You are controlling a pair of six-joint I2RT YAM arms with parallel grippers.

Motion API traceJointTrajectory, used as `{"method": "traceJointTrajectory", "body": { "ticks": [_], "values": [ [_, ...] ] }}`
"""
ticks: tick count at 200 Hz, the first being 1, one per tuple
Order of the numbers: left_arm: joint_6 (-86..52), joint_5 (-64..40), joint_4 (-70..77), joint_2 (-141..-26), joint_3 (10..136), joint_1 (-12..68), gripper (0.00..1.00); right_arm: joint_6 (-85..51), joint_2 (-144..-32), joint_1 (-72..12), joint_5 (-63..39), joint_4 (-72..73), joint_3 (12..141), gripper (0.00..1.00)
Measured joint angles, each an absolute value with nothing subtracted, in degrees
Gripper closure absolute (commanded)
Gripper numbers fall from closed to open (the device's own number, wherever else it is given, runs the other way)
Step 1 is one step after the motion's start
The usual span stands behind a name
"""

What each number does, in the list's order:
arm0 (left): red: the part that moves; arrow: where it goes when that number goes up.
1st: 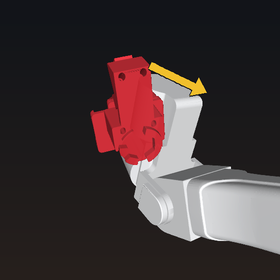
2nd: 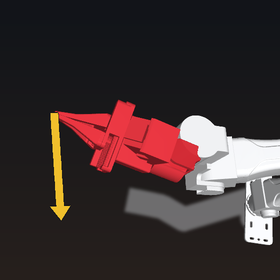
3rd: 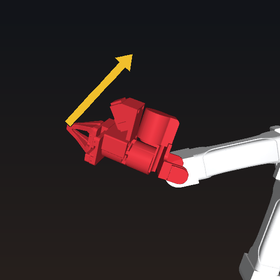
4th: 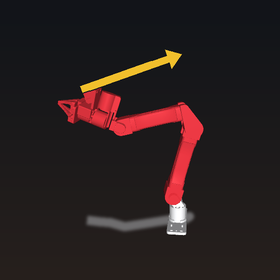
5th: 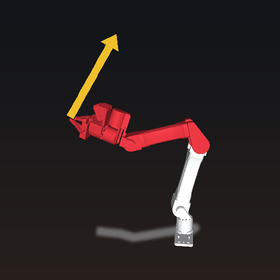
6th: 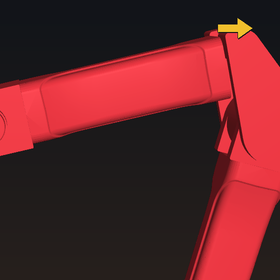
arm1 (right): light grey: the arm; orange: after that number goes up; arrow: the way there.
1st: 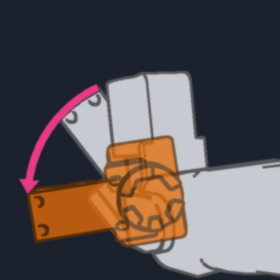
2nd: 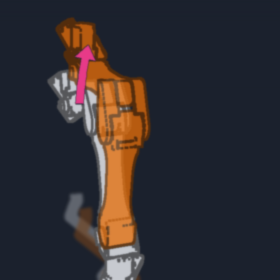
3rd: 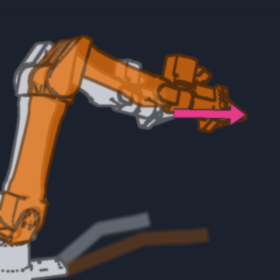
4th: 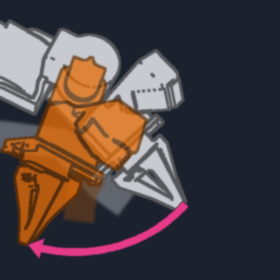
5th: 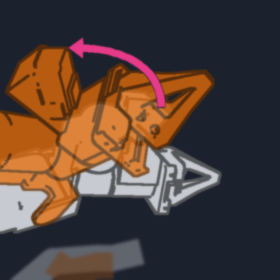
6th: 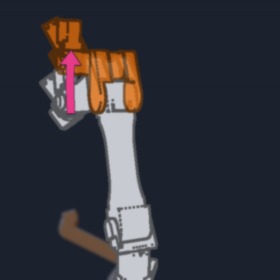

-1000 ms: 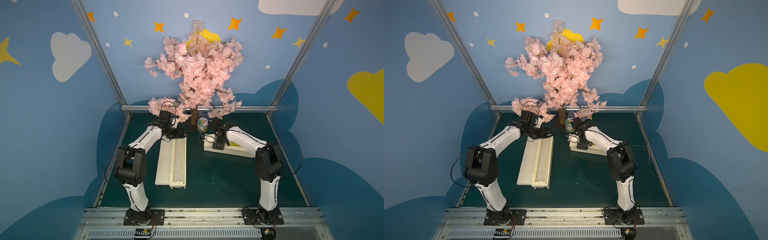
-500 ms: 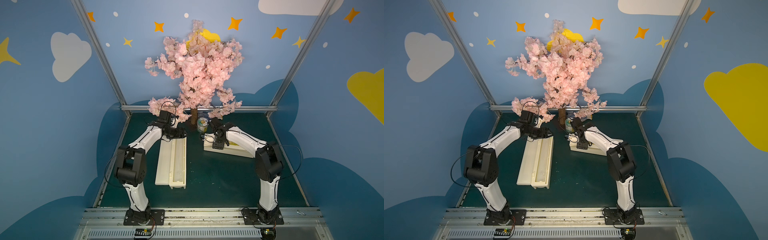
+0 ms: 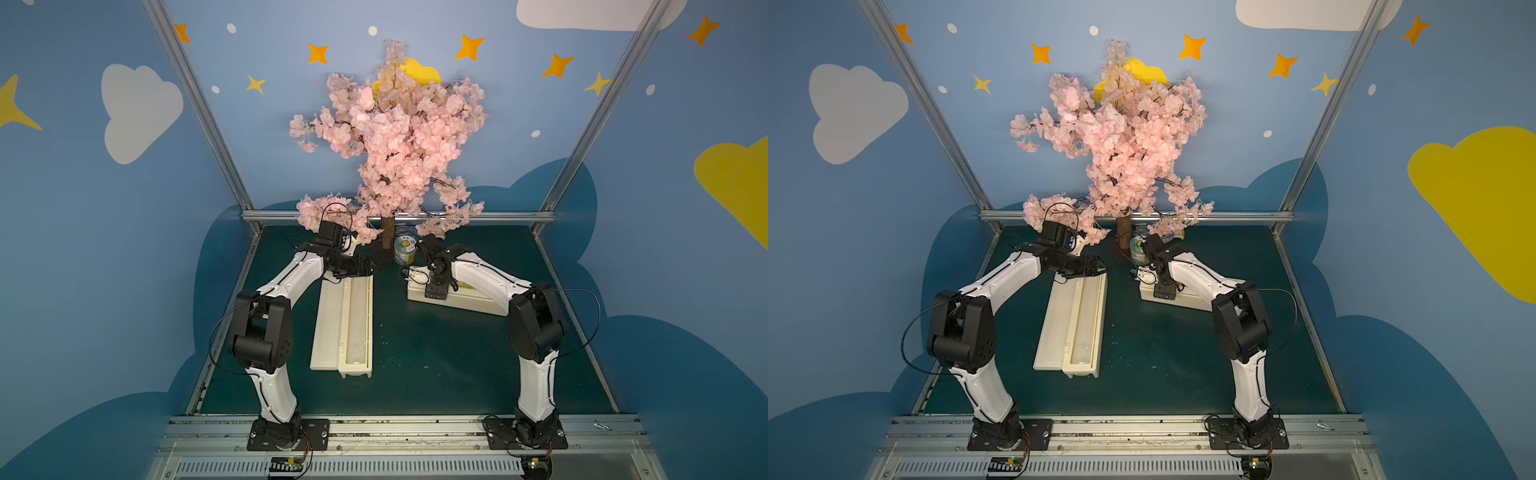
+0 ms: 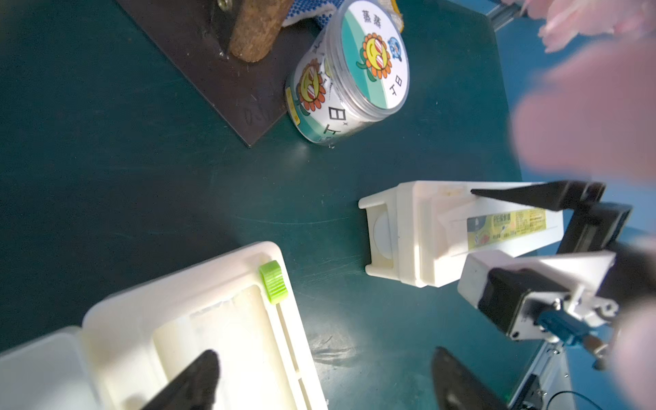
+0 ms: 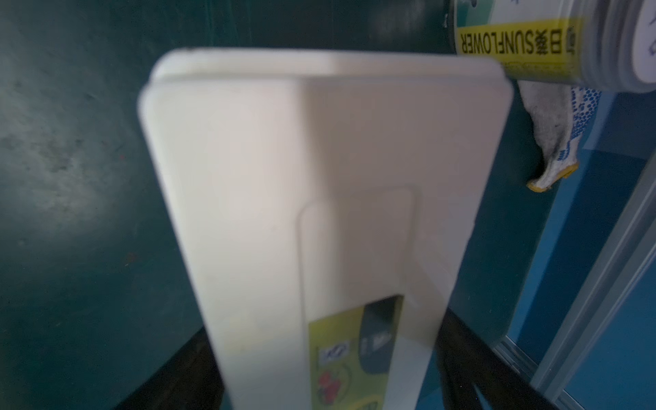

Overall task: Put plastic wrap rolls into dispensers
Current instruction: Close the lid on the plastic wrap cutting box.

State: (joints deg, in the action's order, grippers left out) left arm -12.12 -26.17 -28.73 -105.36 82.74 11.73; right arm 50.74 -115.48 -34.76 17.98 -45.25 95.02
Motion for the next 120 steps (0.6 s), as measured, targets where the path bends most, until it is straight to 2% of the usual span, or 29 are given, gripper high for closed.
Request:
{"method": "traceJointTrajectory", "body": {
  "ticks": [91,120],
  "values": [
    [-12.21,-27.11,-27.90,-105.34,82.56,11.84,0.00,47.99,-115.52,-33.15,15.09,-47.09,98.72,0.11],
    [-12.23,-27.27,-25.30,-104.14,79.11,12.73,0.00,45.43,-115.81,-31.73,12.78,-48.47,99.57,0.11]
  ]
}}
